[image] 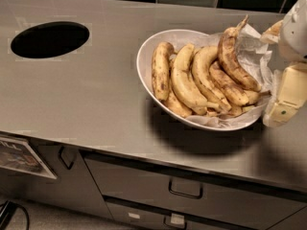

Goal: Pick banana from white bowl

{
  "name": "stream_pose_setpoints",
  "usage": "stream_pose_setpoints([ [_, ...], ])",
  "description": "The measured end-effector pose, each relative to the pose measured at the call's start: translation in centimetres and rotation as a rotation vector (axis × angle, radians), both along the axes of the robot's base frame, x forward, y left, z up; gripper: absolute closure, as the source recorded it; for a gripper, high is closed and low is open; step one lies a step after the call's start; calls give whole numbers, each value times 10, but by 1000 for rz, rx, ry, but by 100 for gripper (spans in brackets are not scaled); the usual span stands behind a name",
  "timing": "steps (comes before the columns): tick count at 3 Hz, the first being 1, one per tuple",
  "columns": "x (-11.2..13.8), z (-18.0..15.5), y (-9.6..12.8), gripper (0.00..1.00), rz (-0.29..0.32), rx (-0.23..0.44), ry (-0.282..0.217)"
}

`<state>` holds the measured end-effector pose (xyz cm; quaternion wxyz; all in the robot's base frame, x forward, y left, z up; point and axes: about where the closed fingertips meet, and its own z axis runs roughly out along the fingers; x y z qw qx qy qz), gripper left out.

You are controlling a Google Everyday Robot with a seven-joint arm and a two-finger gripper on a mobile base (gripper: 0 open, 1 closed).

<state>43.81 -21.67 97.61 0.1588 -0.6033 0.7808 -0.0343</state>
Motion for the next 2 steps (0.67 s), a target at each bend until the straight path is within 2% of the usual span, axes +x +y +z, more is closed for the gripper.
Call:
stream_pose_setpoints([
  [1, 0, 0, 0, 0, 0, 0, 0],
  [2, 5, 2, 1, 0, -10, 27, -19],
])
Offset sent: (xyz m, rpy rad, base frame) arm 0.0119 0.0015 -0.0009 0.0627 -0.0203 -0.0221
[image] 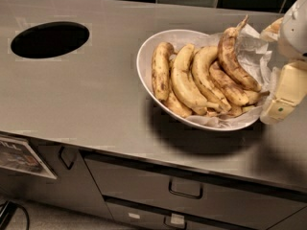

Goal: Pick banana from white bowl

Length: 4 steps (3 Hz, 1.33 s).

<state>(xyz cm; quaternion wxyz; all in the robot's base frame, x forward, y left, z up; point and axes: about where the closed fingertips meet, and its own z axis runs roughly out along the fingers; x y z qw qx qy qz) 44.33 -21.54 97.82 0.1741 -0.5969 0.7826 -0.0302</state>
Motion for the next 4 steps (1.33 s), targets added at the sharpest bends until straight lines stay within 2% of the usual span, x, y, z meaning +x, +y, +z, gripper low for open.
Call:
stream_pose_setpoints([
  [1, 17, 1, 4, 0, -26, 85, -24],
  [2, 31, -1, 7, 0, -78, 194, -47],
  [3, 46, -4, 26, 0, -151, 229, -75],
  [4, 46, -3, 25, 0, -182, 244, -69],
])
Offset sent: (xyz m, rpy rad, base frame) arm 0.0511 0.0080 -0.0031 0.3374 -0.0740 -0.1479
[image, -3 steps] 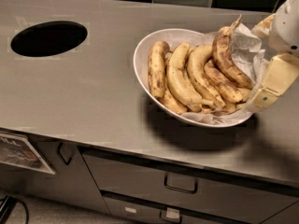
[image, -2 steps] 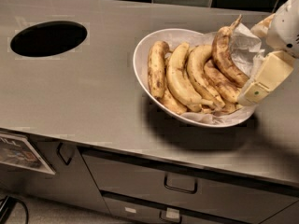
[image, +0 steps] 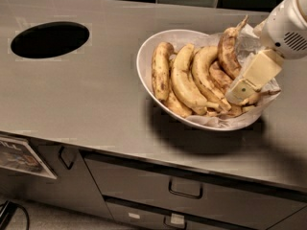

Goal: Pick banana from white bowl

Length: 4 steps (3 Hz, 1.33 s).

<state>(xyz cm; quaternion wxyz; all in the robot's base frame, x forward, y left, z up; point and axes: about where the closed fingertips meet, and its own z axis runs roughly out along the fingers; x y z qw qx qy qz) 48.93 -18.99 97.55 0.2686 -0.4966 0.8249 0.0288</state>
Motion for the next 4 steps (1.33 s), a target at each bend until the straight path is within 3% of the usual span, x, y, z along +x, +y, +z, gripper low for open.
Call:
stream_pose_setpoints([
  [1, 1, -4, 5, 0, 8, 8, 0],
  [2, 8, -6, 12, 12, -37, 45, 2],
  [4, 16, -2, 13, 31, -191, 79, -47],
])
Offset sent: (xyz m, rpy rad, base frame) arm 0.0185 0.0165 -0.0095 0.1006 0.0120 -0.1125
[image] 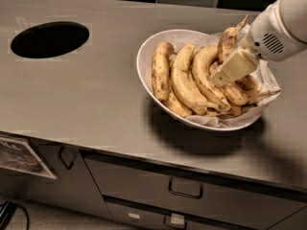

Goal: Pick banana from white bowl

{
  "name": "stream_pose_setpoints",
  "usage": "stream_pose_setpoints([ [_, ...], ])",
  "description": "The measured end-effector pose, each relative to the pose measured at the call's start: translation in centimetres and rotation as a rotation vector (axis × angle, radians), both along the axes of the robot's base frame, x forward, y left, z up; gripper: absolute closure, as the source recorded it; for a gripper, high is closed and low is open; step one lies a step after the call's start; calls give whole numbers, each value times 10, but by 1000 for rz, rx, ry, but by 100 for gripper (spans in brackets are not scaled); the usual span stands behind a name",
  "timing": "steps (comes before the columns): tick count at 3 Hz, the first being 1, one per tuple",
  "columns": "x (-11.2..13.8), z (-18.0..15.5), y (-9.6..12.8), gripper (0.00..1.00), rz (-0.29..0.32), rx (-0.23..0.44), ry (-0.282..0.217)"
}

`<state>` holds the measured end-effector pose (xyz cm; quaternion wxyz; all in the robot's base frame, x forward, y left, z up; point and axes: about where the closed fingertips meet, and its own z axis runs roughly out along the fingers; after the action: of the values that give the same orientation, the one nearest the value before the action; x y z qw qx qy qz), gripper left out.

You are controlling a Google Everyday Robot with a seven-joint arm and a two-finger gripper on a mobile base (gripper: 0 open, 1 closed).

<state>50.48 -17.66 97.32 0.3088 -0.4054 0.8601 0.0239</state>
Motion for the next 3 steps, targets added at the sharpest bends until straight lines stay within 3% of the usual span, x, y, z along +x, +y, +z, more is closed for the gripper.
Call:
stream_pose_setpoints([
  [1, 4, 2, -4, 30, -84, 28, -43],
  [3, 21, 0, -2, 34, -166, 76, -90],
])
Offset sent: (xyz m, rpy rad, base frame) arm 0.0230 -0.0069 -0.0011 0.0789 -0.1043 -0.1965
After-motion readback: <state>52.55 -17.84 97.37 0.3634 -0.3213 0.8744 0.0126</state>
